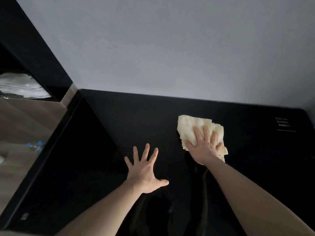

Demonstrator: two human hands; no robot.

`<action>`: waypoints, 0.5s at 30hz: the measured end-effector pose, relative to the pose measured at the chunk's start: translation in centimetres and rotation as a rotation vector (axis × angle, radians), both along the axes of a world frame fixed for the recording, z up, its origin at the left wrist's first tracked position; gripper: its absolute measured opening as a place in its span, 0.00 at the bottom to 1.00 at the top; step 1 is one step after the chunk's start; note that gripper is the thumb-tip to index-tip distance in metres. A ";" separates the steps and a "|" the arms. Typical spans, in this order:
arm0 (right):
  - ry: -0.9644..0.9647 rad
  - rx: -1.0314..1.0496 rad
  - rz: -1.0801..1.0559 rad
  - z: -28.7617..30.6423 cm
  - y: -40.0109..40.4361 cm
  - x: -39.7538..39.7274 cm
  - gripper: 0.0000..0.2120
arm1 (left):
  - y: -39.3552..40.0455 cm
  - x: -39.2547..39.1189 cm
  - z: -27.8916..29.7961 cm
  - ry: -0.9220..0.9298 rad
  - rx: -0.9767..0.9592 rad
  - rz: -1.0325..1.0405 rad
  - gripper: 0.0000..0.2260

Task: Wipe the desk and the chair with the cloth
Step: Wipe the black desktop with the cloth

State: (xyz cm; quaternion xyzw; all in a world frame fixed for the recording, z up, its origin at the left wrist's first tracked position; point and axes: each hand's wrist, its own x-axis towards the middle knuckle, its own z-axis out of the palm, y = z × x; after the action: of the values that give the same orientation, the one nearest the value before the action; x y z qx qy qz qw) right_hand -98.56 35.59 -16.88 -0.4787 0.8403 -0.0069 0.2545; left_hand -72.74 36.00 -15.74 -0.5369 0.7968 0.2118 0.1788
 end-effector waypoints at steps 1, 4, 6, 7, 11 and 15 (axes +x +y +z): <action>0.006 0.016 -0.020 0.1 0.7 -0.8 0.37 | 0.1 -0.6 0.0 -0.015 0.006 0.015 0.58; 0.019 0.044 -0.057 0.2 1.5 -1.1 0.37 | -0.2 -1.3 0.4 -0.045 0.043 0.043 0.60; 0.025 0.066 -0.083 0.5 1.0 -0.3 0.37 | -0.5 -1.6 0.6 -0.050 0.060 0.057 0.60; 0.026 0.082 -0.095 0.7 0.7 0.2 0.36 | -0.7 -1.8 0.6 -0.049 0.069 0.066 0.60; -0.001 0.104 -0.097 1.1 0.2 2.4 0.37 | -1.2 -2.4 0.8 -0.070 0.102 0.073 0.61; -0.016 0.058 -0.006 0.6 0.9 3.1 0.37 | -1.0 -2.9 0.8 -0.089 0.135 0.087 0.62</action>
State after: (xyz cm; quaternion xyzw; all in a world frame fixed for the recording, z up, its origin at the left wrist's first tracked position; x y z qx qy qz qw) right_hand -95.46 36.49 -16.27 -0.4686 0.8394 0.0132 0.2750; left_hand -75.59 34.99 -14.93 -0.5667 0.7478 0.2488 0.2403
